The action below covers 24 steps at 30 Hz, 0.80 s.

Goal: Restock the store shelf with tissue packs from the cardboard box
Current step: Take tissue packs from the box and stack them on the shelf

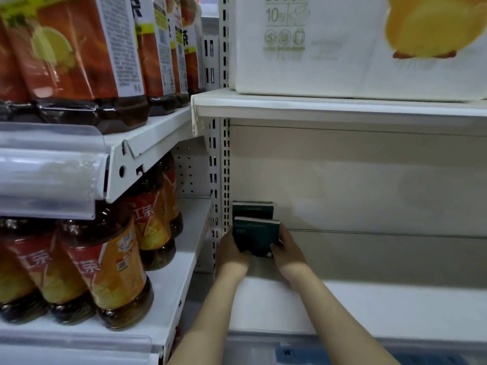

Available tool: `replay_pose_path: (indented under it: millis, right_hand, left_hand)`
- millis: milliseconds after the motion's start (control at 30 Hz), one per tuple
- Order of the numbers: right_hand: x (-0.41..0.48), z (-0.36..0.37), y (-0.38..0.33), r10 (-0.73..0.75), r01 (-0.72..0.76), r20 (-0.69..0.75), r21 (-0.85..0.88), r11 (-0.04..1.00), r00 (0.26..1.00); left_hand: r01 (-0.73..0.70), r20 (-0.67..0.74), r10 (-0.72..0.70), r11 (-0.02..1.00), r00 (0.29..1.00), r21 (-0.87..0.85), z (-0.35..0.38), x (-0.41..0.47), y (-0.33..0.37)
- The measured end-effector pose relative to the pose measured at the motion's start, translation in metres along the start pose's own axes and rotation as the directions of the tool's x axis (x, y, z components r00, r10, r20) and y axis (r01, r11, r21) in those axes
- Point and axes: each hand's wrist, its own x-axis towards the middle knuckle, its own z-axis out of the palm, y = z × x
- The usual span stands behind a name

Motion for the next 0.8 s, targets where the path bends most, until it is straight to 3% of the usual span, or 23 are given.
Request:
replay_pose_path:
  millis: [167, 267, 567, 800]
  right_hand:
    - [0.014, 0.006, 0.003, -0.047, 0.054, 0.041, -0.187, 0.981, 0.998]
    - [0.028, 0.003, 0.008, -0.079, 0.087, 0.037, -0.298, 0.951, 0.996]
    - [0.045, 0.008, 0.031, -0.206, 0.166, -0.055, -0.409, 0.897, 0.977]
    - [0.043, 0.005, 0.03, -0.183, 0.154, -0.053, -0.344, 0.926, 0.982]
  left_hand:
    - [0.032, -0.102, -0.024, 0.996, 0.995, 0.083, 0.001, 0.008, -0.004]
    - [0.033, -0.133, -0.028, 0.999, 0.991, 0.038, 0.005, 0.014, -0.006]
    - [0.119, -0.095, -0.101, 0.969, 0.99, 0.218, 0.012, 0.027, -0.019]
    - [0.116, -0.048, -0.108, 0.964, 0.993, 0.237, 0.011, 0.028, -0.019]
